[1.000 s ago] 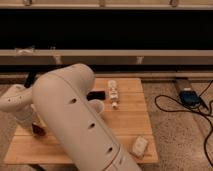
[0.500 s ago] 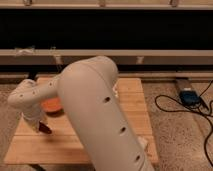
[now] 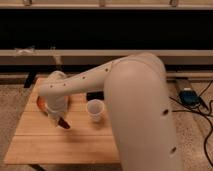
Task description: Place the pepper on the white sponge
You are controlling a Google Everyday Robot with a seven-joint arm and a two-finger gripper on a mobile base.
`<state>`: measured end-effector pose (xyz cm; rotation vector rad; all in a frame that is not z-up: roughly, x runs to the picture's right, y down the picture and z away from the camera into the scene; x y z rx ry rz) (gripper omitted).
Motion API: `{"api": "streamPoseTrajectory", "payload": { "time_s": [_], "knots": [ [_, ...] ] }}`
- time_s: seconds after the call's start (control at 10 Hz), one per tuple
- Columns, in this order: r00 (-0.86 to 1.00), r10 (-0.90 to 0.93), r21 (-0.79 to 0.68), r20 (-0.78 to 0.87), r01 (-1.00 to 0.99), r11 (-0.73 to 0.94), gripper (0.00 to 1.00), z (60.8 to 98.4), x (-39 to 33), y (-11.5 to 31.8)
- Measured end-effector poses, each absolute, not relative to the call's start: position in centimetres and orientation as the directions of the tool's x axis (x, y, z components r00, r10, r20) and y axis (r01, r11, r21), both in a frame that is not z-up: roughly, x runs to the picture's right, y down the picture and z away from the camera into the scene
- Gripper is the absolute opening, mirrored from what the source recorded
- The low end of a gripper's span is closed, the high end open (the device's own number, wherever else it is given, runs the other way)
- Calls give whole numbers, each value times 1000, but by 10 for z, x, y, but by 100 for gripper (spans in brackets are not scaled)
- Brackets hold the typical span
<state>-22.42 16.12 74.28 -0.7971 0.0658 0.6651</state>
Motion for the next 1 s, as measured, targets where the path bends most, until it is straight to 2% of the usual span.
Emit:
{"api": "streamPoseTrajectory", "payload": {
  "time_s": [0.4,1.0],
  "knots": [
    [720,592,-617,-362,-661,427,0,745,-107,160],
    [615,639,-584,-462,-753,302,0,767,23,176]
  ]
}}
